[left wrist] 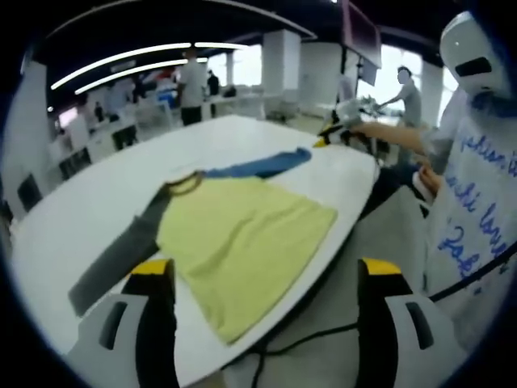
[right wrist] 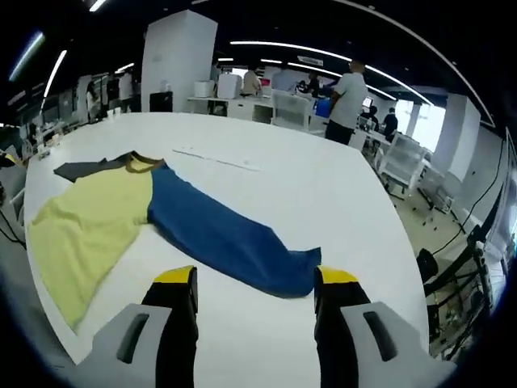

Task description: Fold the garment on the visible template until the final outline fits inside the template.

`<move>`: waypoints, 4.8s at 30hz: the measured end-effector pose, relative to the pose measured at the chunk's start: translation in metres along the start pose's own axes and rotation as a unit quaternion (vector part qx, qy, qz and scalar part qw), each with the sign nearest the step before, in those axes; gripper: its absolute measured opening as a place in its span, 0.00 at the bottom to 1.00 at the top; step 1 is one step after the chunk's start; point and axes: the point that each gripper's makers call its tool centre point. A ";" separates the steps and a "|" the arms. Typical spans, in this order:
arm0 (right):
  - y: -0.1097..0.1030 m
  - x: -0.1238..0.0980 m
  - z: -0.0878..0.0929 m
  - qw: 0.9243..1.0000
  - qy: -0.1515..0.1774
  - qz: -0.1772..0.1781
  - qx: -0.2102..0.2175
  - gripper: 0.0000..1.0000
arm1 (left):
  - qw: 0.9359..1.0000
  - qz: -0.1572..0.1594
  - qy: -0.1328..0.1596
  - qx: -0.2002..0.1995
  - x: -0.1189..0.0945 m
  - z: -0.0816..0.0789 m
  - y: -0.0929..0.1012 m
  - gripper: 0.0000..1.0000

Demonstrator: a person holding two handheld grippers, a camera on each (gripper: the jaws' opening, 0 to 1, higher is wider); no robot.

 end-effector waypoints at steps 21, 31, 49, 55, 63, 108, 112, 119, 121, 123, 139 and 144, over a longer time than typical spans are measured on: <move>0.033 0.023 0.015 0.998 -0.012 0.030 0.044 0.44 | 1.000 -0.006 -0.009 -0.009 0.003 0.000 -0.001 0.90; 0.048 0.037 0.032 0.997 -0.028 0.039 0.053 0.40 | 1.000 -0.008 -0.010 -0.012 0.004 -0.002 -0.001 0.91; 0.064 0.064 0.046 0.995 -0.045 0.054 0.076 0.33 | 0.999 -0.010 -0.030 -0.020 0.007 0.000 -0.002 0.98; 0.074 0.067 0.052 0.993 -0.047 0.064 0.088 0.27 | 0.999 -0.014 -0.037 -0.023 0.007 0.003 -0.001 0.98; 0.071 0.073 0.057 0.993 -0.057 0.061 0.089 0.25 | 0.998 -0.018 -0.049 -0.024 0.005 0.008 -0.002 0.98; 0.068 0.082 0.068 0.989 -0.073 0.060 0.118 0.11 | 0.997 -0.031 -0.052 -0.037 0.001 0.010 -0.006 0.95; 0.067 0.083 0.068 0.989 -0.074 0.060 0.114 0.09 | 0.998 -0.029 -0.048 -0.037 0.000 0.009 -0.005 0.94; 0.067 0.085 0.067 0.990 -0.076 0.060 0.106 0.06 | 0.998 -0.030 -0.047 -0.039 -0.001 0.009 -0.006 0.94; 0.068 0.085 0.067 0.990 -0.076 0.059 0.106 0.06 | 0.998 -0.030 -0.047 -0.038 -0.001 0.009 -0.006 0.94; 0.069 0.086 0.068 0.989 -0.076 0.060 0.108 0.06 | 0.998 -0.031 -0.046 -0.038 -0.001 0.008 -0.006 0.94; 0.066 0.082 0.062 0.991 -0.081 0.068 0.078 0.03 | 0.998 -0.037 -0.040 -0.039 -0.005 0.008 -0.010 0.93; 0.069 0.077 0.053 0.992 -0.073 0.070 0.080 0.03 | 0.998 -0.037 -0.035 -0.036 -0.006 0.006 -0.010 0.93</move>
Point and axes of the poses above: the point that each gripper's makers call its tool centre point, and the gripper's own axes: x roughly forward along the fingers, y roughly to its right, z roughly out of its underside
